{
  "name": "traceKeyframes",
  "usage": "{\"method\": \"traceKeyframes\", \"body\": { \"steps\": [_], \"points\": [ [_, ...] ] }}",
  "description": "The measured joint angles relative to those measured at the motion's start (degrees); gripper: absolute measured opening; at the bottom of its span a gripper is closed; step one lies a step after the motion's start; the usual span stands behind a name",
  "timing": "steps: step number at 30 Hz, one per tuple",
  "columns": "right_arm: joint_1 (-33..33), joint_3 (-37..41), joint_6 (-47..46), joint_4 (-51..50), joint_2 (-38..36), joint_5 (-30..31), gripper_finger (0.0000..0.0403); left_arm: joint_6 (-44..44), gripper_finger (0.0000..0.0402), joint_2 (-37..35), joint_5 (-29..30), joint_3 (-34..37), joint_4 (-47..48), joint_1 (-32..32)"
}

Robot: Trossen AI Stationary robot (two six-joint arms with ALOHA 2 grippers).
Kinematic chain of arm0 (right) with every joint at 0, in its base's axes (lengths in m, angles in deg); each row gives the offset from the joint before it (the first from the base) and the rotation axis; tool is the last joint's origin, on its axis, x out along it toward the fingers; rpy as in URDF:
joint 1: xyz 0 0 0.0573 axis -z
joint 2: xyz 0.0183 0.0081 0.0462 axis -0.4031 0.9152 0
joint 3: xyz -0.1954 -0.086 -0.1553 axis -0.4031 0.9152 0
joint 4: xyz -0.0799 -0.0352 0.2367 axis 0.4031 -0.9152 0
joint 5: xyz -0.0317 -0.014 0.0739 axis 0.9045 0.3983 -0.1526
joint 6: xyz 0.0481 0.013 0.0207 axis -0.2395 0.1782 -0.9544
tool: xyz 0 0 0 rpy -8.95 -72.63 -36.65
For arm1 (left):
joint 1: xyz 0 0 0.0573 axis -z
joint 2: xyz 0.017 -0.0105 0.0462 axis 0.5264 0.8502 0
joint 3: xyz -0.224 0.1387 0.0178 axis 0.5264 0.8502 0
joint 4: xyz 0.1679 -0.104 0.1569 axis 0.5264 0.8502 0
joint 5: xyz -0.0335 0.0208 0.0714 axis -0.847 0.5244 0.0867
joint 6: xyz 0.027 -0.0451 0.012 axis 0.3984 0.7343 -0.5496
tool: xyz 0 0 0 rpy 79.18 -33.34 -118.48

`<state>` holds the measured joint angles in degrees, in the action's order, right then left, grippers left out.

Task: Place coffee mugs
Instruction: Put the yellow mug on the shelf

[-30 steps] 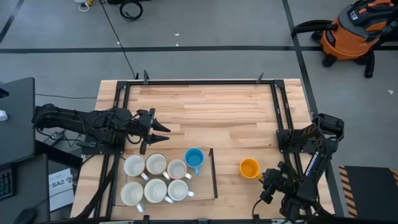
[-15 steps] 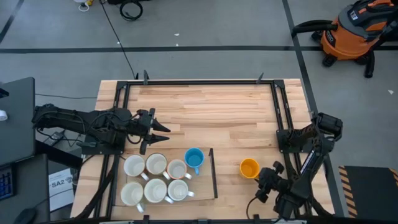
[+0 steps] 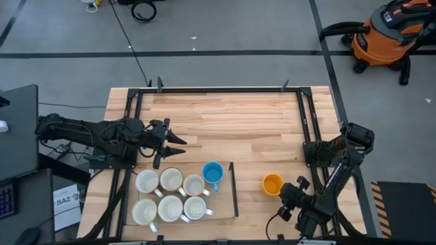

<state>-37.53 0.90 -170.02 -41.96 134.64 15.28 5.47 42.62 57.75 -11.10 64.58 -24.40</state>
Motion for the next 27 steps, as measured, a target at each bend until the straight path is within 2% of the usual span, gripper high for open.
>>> {"method": "traceKeyframes", "body": {
  "steps": [3, 13, 18, 27],
  "points": [
    [0.3, 0.0, -0.1, 1.7, 0.0, 0.0, 0.0057, 0.0, 0.0156, 0.0, 0.0, 0.0, 0.0, 0.0],
    [0.3, -3.2, -0.1, 5.4, 0.1, -1.6, 0.0057, 0.0, 0.0156, 0.0, 0.0, 0.0, 0.0, 0.0],
    [0.4, -9.4, 0.0, 5.0, 0.1, -6.0, 0.0057, 0.0, 0.0156, 0.0, 0.0, 0.0, 0.0, 0.0],
    [2.2, -23.3, 3.4, 4.0, 0.1, -5.8, 0.0057, 0.0, 0.0156, 0.0, 0.0, 0.0, 0.0, 0.0]
  ]
}}
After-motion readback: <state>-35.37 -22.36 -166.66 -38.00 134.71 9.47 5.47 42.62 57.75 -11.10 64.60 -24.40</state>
